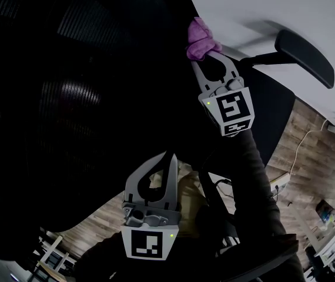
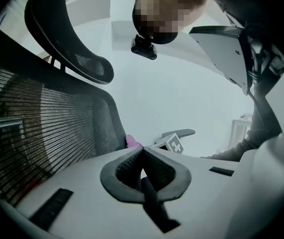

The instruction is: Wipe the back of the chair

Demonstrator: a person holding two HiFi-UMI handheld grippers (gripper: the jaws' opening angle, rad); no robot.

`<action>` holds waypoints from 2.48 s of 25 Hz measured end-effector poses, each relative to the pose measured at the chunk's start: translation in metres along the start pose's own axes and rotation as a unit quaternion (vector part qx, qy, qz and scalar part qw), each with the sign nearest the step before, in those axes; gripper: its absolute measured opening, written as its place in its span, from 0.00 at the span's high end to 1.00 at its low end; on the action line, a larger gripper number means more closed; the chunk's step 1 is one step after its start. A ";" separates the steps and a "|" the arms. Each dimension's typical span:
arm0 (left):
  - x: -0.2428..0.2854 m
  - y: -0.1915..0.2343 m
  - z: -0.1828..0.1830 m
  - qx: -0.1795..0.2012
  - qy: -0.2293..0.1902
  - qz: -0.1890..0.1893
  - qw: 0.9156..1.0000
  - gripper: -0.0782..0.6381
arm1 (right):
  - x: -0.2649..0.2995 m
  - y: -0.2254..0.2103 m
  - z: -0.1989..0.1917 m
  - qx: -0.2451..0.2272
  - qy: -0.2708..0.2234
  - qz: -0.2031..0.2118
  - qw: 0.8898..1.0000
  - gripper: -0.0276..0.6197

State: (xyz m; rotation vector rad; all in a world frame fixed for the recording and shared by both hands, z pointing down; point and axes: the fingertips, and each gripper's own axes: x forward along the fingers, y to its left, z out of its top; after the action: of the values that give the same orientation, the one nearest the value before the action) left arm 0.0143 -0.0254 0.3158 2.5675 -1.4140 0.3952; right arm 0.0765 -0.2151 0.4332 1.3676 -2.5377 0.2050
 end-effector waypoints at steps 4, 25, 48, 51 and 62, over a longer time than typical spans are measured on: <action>-0.007 -0.003 -0.001 -0.003 -0.003 0.009 1.000 0.88 | -0.005 0.007 -0.001 -0.001 -0.002 0.007 1.000 0.89; -0.025 -0.012 -0.006 0.000 -0.009 0.023 1.000 0.88 | -0.022 0.048 -0.007 -0.002 -0.009 0.037 0.999 0.89; -0.056 -0.047 -0.011 -0.010 -0.022 0.037 0.999 0.88 | -0.064 0.113 -0.016 0.001 -0.014 0.095 0.995 0.89; -0.058 -0.052 -0.012 -0.010 -0.023 0.039 0.999 0.88 | -0.070 0.120 -0.016 0.000 -0.015 0.104 0.995 0.89; -0.060 -0.059 -0.014 -0.011 -0.022 0.043 0.999 0.88 | -0.081 0.139 -0.021 -0.015 -0.023 0.124 0.992 0.89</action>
State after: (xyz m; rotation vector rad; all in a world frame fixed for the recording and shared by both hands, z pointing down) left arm 0.0314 0.0573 0.3088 2.5196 -1.5384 0.3347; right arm 0.0061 -0.0686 0.4301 1.0544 -2.7339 0.1824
